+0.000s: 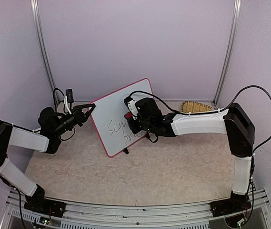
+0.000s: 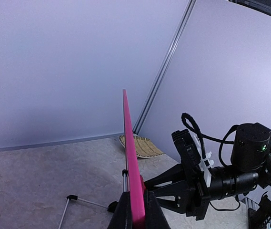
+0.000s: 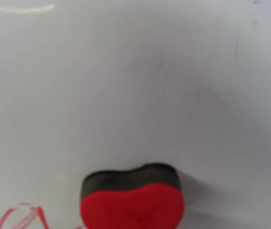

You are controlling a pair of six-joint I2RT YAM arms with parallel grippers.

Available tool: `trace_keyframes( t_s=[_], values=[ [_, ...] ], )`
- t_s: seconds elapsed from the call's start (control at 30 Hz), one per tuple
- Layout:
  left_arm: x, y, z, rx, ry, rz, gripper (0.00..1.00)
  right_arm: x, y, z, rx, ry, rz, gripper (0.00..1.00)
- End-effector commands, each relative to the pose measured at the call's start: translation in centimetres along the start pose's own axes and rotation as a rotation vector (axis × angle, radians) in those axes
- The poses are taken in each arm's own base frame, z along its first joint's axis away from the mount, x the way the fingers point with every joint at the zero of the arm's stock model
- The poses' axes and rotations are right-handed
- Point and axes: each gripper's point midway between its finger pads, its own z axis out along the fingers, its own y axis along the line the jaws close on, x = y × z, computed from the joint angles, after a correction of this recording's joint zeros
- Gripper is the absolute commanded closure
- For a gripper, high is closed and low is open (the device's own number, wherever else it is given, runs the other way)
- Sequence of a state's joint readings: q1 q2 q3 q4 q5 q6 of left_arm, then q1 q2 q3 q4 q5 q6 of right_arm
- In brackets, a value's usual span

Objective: Erase the whiteboard
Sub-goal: Erase the whiteboard at the center of the board.

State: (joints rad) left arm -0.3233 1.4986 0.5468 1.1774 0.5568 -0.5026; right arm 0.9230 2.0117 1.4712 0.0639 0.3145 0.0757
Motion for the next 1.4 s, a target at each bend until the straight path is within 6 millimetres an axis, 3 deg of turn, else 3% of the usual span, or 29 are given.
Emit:
trace_keyframes(
  t_s=[0.0, 0.37, 0.53, 0.7, 1.13, 1.37],
  values=[
    [3.1, -2.7, 0.2, 0.136, 0.123, 0.012, 1.0, -2.1, 0.7, -0.5, -0.017, -0.066, 0.013, 0.83],
    [3.2, -2.5, 0.3, 0.134, 0.126, 0.009, 1.0, 5.4, 1.4, -0.4, -0.037, 0.058, 0.035, 0.83],
    [3.3, -2.5, 0.3, 0.134, 0.128, 0.007, 1.0, 6.1, 1.5, -0.5, -0.039, 0.064, 0.039, 0.83],
    [3.3, -2.6, 0.3, 0.135, 0.129, 0.006, 1.0, 4.4, 1.7, -0.4, -0.051, 0.03, 0.039, 0.83],
    [3.3, -2.2, 0.4, 0.119, 0.131, 0.005, 1.0, -2.7, 2.0, -1.0, -0.058, -0.1, 0.013, 0.83],
    [3.3, -2.1, 0.4, 0.115, 0.131, 0.007, 1.0, -4.0, 2.4, -1.3, -0.058, -0.127, 0.007, 0.83]
  ],
)
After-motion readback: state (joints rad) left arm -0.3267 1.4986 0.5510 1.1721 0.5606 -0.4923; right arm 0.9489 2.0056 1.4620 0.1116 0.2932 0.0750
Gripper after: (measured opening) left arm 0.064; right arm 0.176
